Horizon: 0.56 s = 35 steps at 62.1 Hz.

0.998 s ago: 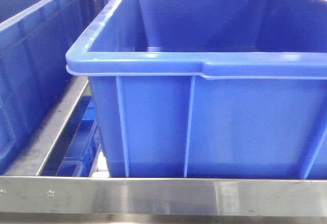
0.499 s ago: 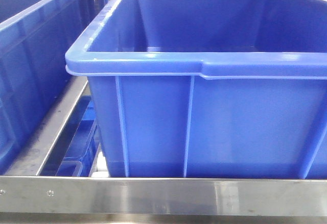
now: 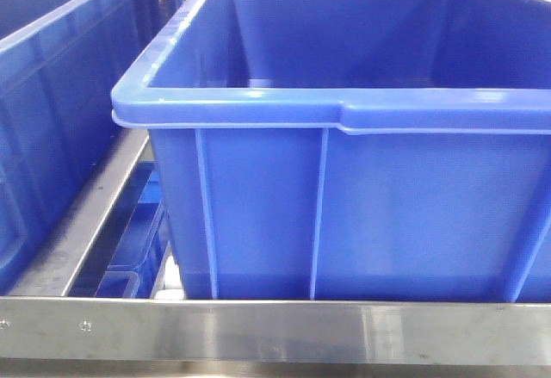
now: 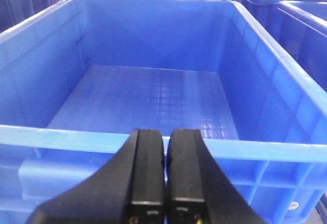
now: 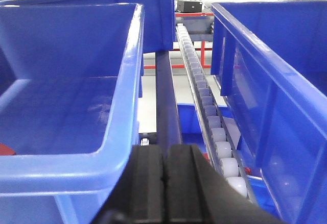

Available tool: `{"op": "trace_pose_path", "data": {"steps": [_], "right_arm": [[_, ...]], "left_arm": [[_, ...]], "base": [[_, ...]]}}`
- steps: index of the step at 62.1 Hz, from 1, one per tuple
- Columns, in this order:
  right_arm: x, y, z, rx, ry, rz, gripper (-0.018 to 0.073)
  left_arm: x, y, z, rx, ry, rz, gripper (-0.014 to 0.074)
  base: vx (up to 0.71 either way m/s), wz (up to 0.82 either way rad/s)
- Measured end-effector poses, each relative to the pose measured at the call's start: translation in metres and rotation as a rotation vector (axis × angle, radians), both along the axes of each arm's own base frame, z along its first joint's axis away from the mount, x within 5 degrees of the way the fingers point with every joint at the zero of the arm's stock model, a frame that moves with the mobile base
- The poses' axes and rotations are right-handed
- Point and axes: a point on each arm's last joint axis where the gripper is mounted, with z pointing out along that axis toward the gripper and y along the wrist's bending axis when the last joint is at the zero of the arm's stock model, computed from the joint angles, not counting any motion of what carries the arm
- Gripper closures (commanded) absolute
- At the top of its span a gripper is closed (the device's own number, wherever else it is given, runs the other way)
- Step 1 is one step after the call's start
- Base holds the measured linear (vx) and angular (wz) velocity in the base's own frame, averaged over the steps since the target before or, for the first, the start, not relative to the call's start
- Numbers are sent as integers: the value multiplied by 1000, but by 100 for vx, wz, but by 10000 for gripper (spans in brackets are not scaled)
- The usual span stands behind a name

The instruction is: Pick red cube and place on left shelf

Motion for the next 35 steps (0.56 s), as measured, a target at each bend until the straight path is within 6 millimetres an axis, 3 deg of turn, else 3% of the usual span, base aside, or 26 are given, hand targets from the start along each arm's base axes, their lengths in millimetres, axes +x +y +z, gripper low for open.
{"op": "trace_pose_path", "data": {"steps": [35], "right_arm": [[0,0,0,0,2,0,510]], "left_arm": [[0,0,0,0,0,0,495]], "base": [[0,0]]}}
